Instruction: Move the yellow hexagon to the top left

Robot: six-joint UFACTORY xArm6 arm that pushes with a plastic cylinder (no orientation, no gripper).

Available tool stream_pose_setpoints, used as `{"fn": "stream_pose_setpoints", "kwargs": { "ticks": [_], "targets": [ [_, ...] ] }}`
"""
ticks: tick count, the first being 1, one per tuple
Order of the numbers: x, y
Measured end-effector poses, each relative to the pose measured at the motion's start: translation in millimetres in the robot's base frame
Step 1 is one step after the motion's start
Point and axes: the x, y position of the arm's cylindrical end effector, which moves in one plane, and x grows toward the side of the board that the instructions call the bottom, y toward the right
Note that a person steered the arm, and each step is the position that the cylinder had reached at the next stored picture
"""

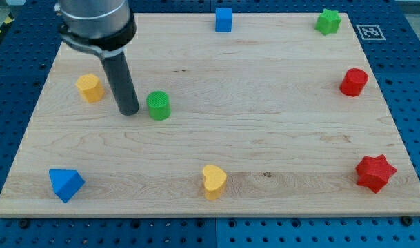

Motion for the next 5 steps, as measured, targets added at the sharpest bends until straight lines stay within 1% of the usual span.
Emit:
{"fn": "stream_pose_setpoints", "kwargs": {
  "ticks": [1,2,3,4,5],
  "targets": [
    [0,-15],
    [0,-53],
    [-6,-63],
    [-33,-81],
    [-48,-91]
  ]
}}
